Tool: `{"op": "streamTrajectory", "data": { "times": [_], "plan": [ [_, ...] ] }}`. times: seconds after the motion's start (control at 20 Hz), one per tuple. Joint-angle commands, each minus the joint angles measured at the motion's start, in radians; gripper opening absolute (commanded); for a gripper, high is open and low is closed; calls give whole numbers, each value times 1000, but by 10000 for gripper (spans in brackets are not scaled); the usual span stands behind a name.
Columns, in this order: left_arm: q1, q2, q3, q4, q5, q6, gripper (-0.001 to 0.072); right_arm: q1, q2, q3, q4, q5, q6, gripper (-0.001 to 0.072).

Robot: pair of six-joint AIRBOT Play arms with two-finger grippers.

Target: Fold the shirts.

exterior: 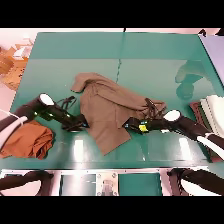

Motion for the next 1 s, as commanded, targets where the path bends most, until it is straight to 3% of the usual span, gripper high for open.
{"op": "streamTrajectory", "data": {
  "times": [0.0, 0.05, 0.1, 0.15, 0.2, 0.3, 0.65, 0.8, 0.95],
  "plan": [
    [-95, 5, -62, -13, 197, 3, 531, 44, -82, 47, 33, -98, 5, 513],
    [-103, 5, -62, -12, 227, 4, 426, 44, -93, 54, 33, -109, 5, 490],
    [-105, 5, -62, -12, 243, 4, 319, 44, -95, 57, 33, -112, 5, 400],
    [-100, 5, -62, -7, 249, 4, 148, 44, -94, 58, 32, -111, 4, 262],
    [-98, 5, -61, -2, 251, 9, 23, 44, -94, 59, 32, -107, -14, 132],
    [-98, 5, -61, 13, 256, 11, 23, 44, -90, 66, 31, -69, -30, 17],
    [-98, 5, -61, 70, 219, 11, 23, -74, 100, 200, 8, 197, -42, 16],
    [-98, 5, -61, 80, 198, 11, 23, -303, 114, 402, -51, 179, -45, 16],
    [-98, 5, -61, 90, 180, 15, 23, -534, 3, 637, -51, 148, -45, 15]
  ]
}}
